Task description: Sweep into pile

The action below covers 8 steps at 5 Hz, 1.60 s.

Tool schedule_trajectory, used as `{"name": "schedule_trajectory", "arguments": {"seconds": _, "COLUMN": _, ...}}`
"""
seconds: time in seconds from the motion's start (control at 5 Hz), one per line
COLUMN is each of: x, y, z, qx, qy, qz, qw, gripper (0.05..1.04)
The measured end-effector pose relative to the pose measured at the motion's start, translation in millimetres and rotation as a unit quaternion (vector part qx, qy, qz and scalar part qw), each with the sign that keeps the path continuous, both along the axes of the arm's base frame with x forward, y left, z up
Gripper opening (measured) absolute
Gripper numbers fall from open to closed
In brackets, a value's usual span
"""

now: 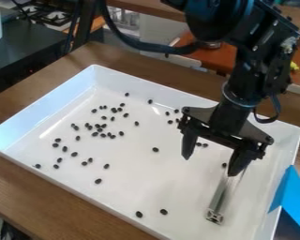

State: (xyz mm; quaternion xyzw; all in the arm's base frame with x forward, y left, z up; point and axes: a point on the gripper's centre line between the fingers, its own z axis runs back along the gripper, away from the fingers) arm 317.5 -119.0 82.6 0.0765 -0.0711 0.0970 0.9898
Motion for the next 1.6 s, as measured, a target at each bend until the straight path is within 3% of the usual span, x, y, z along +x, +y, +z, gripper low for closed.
{"name": "schedule_trajectory", "arguments": {"seconds": 0.4, "x": -7, "y": 0, "z": -11.7, "qx": 0.006, "qy": 0.033, "qz": 0.001, "qw": 0.9994, "gripper": 0.999}}
{"name": "schedule_trajectory", "arguments": {"seconds": 0.8, "x": -1, "y": -3, "z": -0.1, "qx": -0.097, "qy": -0.007, "qz": -0.025, "qw": 0.9949, "gripper": 0.999}}
{"name": "schedule_trajectory", "arguments": {"seconds": 1.0, "x": 1, "y": -4, "z": -0.9, "qx": -0.107, "qy": -0.014, "qz": -0.028, "qw": 0.9937, "gripper": 0.999}}
{"name": "schedule_trajectory", "arguments": {"seconds": 1.6, "x": 4, "y": -17, "z": -7.0, "qx": -0.091, "qy": -0.024, "qz": -0.028, "qw": 0.9951, "gripper": 0.999}}
